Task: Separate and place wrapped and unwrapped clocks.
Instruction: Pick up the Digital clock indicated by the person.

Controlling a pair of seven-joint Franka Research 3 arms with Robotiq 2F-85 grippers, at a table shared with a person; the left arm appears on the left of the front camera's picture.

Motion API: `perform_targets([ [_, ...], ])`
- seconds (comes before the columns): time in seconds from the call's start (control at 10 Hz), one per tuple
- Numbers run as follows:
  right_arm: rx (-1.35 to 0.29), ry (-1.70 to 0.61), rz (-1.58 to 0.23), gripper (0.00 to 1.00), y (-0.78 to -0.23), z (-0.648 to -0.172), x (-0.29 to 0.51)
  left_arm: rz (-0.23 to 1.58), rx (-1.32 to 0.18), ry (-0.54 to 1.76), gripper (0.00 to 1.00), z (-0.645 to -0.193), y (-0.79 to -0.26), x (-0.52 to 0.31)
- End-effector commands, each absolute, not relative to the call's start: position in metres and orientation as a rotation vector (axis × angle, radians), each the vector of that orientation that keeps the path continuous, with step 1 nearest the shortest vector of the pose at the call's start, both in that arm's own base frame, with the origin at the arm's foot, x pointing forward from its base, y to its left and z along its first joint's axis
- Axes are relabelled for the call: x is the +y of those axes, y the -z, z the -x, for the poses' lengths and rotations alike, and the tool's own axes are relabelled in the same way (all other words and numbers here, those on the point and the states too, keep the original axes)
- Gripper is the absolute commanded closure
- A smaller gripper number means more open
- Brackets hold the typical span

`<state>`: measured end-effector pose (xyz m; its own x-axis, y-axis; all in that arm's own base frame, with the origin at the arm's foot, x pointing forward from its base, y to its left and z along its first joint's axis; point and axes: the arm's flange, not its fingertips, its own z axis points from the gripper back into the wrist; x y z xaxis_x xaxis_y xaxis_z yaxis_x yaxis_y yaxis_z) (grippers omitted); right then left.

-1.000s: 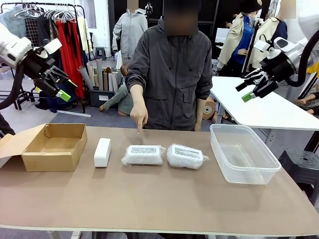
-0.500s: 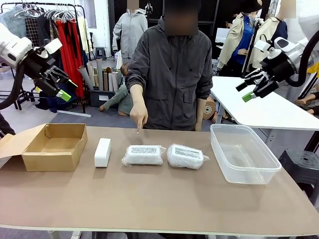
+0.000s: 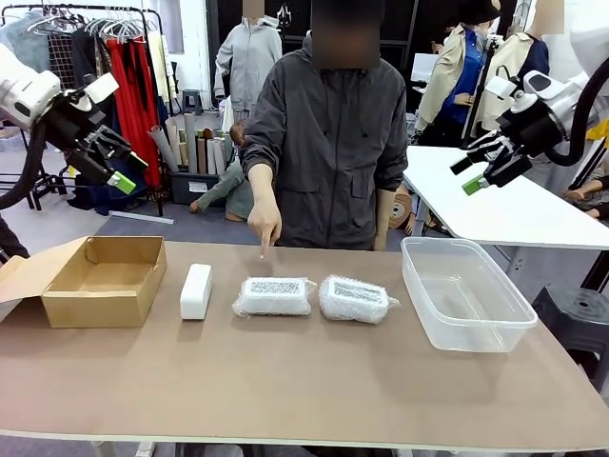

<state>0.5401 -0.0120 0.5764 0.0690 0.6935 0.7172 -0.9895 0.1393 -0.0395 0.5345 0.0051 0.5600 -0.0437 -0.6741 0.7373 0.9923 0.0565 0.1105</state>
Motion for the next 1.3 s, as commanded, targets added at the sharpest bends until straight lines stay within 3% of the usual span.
perform_targets([
  [0.0,-0.685,-1.366,-0.541,0.00,-0.577,-0.540,-0.011,0.547,-0.751,1.460,0.00,-0.534,-0.561,0.006],
  [0.2,-0.685,-1.366,-0.541,0.00,-0.577,-0.540,-0.011,0.549,-0.749,1.462,0.00,-0.534,-0.560,0.005],
  [0.5,-0.685,-1.366,-0.541,0.00,-0.577,-0.540,-0.011,0.520,-0.606,1.483,0.00,-0.546,-0.559,-0.043],
  [1.2,-0.685,-1.366,-0.541,0.00,-0.577,-0.540,-0.011,0.190,-0.387,1.540,0.00,-0.597,-0.539,-0.200],
])
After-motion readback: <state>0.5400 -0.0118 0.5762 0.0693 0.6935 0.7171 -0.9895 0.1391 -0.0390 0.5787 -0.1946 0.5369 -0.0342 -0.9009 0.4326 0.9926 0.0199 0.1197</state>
